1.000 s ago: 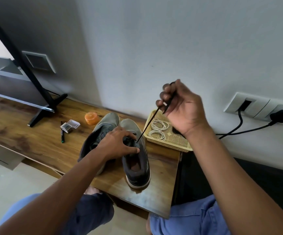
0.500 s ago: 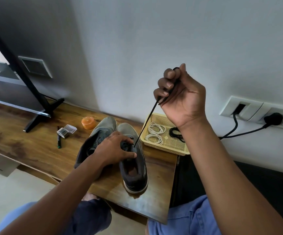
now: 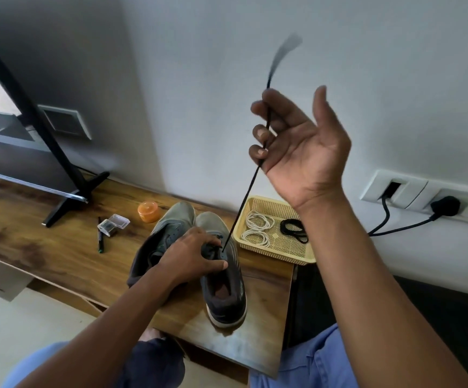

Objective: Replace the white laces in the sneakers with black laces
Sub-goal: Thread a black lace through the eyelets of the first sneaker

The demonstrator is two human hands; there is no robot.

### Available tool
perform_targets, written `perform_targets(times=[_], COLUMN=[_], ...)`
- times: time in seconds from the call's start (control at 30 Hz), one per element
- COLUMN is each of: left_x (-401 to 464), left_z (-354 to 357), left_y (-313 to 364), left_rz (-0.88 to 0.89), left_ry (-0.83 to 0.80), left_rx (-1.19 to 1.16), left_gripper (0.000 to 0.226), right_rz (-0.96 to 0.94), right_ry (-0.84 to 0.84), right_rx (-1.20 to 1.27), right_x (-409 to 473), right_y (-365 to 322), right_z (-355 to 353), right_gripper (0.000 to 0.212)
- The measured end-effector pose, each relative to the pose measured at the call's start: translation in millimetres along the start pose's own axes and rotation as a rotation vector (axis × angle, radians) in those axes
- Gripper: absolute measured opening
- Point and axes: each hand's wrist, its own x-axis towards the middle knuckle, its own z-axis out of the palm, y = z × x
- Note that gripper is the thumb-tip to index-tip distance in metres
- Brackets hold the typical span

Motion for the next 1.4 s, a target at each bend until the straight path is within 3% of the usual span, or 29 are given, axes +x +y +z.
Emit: perform_targets(times=[0.1,0.23,0.47,0.6,0.73,0.93,1.03,1.2,1.4], left_x=[-2,-5,-12,-14,-10,-11,-13,-15,-20], left_z=[1,1,3,0,-3,-7,-13,-22,-27], left_y=[-4,-7,-5,-1,3,2,-2,-6,-13], left_rz=[-0.036,-0.108,-0.033,-0.016,-0.028,-0.032,-0.090,-0.181,-0.247], left_ry=[0.014,0.045,0.203,0.234,0.217,0.198,0.203,0.196,0.087], left_rx=[0.012,0.029,0.150,0.202,0.235,0.194,0.184,0.132,-0.174], left_gripper=[0.082,0.064,0.046,0.042,0.041,0.027,0.019,0.019,0.013], right_rz=[-0.014,0.027,0.412,0.617,0.719,0.571,0.610,0.686,0.511], right_ry=[0.017,0.143,0.146,-0.095,-0.225,-0.158,-0.048,0.054,0.009], right_rx=[-0.292,-0.618,-1.147,-1.709,-1.993,-2.067,-1.987,-1.912,-1.723], right_x=[3,5,-15,-28,-42,-52,-51,-51,-48], right_y=[-9,16,64,98,125,144,138,131,134], right_z=[-3,-19,-50,-56,-51,-49,-56,-63,-71], right_gripper=[0.043,0.019,0.031,0.006,0.045,0.031,0.021,0.022,0.024])
